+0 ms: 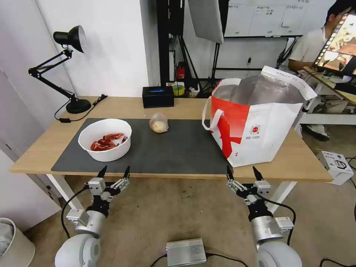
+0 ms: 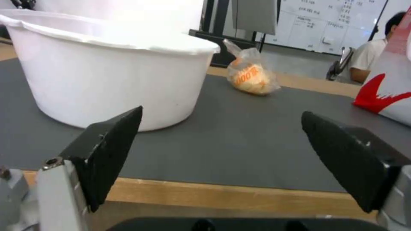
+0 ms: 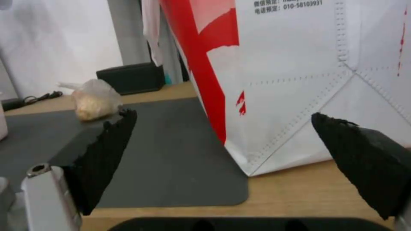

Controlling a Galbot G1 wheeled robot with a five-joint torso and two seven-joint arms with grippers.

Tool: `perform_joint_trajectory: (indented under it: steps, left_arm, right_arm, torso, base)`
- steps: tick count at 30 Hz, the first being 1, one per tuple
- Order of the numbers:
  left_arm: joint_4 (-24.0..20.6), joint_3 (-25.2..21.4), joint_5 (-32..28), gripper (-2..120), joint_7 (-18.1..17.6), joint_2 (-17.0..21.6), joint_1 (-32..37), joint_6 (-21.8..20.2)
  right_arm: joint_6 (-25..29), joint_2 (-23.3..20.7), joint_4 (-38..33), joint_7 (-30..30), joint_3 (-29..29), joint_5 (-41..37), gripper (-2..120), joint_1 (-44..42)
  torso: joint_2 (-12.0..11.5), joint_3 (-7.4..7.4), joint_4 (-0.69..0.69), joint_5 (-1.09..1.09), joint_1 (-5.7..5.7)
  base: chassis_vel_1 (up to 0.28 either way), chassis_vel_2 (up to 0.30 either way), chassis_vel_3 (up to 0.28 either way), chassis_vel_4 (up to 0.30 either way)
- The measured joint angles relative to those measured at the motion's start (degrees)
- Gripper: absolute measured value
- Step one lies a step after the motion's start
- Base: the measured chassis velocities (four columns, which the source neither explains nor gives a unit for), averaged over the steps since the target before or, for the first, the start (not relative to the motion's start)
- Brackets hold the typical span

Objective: Pick up the trash from the table and place it into the takeout bag.

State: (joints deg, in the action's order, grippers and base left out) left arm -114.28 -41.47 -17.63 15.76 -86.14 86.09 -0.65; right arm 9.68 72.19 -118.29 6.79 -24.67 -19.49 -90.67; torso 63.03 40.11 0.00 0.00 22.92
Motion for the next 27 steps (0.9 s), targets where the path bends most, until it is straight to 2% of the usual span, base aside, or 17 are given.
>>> perform_joint_trajectory:
  steps: [11,27]
  left_arm:
    - [0.16,-0.47,-0.05,100,0.03,-0.03,0.03,0.13]
    - [0.09,-1.68,-0.14,100,0.43,-1.41,1.15,0.95]
  right_arm:
    - [0.52,-0.53,0.77,-1.89,4.7,-0.28,100,2.6]
    - [-0.21,-2.61,6.64,-4.2,13.14,-5.63,100,17.81]
  torso:
    - [0.0,0.0,-0.01,0.0,0.0]
    - [-0.01,0.01,0.0,0.0,0.0]
  base:
    - [0.0,0.0,0.0,0.0]
    - [0.0,0.0,0.0,0.0]
